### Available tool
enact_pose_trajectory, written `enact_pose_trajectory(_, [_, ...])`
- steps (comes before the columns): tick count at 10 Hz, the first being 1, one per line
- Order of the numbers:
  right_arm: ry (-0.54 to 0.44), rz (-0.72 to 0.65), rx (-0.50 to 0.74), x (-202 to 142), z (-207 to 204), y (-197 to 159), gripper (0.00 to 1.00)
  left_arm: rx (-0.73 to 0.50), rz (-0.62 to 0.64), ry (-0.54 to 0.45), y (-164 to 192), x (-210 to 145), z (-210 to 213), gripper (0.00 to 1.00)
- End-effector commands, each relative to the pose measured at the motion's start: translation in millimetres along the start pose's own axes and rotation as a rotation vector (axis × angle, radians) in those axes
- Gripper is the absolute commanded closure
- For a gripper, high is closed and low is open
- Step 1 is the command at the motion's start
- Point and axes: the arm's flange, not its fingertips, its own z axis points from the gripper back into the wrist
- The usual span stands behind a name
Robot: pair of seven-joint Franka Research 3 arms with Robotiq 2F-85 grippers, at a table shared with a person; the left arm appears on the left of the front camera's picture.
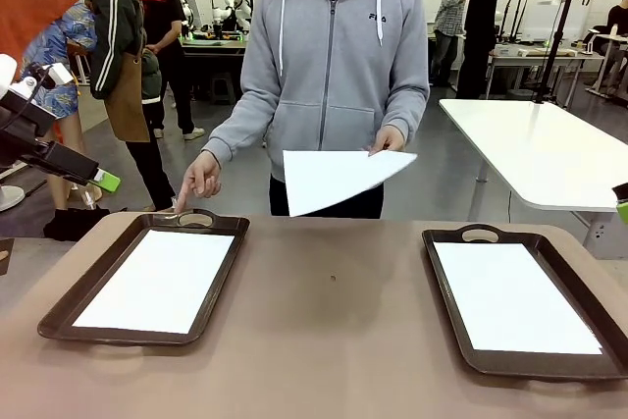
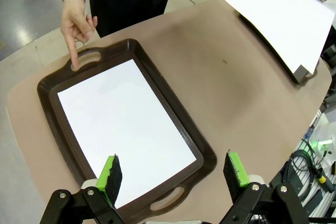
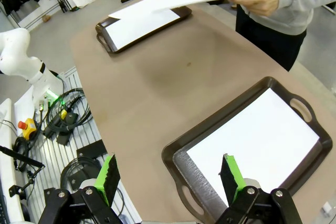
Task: Sort the A4 documents.
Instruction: Receive the A4 Paper.
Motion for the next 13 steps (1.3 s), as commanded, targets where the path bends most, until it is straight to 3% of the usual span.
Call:
enact_pose_trajectory(1, [0.005, 0.005, 0.009, -1.8, -0.3, 0.2, 0.00, -0.006, 0.078, -0.059, 1.9, 9.5, -8.5, 0.00])
enact_pose_trajectory(5, [0.005, 0.005, 0.009, -1.8, -0.3, 0.2, 0.00, -0.157, 0.471, -0.138, 33.2, 33.7, -59.2, 0.00])
enact_pose_trajectory(7, [0.005, 0.005, 0.009, -1.8, -0.3, 0.2, 0.00, -0.266, 0.625, -0.122, 43.6, 48.5, -98.5, 0.00])
enact_pose_trajectory(10, [0.005, 0.005, 0.009, -1.8, -0.3, 0.2, 0.00, -0.491, 0.762, -0.025, 53.2, 67.1, -147.2, 0.00])
enact_pose_trajectory(11, [0.005, 0.005, 0.009, -1.8, -0.3, 0.2, 0.00, -0.642, 0.757, 0.011, 58.1, 74.6, -166.1, 0.00])
enact_pose_trajectory(13, [0.005, 0.005, 0.009, -1.8, -0.3, 0.2, 0.00, -0.734, 0.800, 0.016, 62.2, 83.9, -191.0, 0.00])
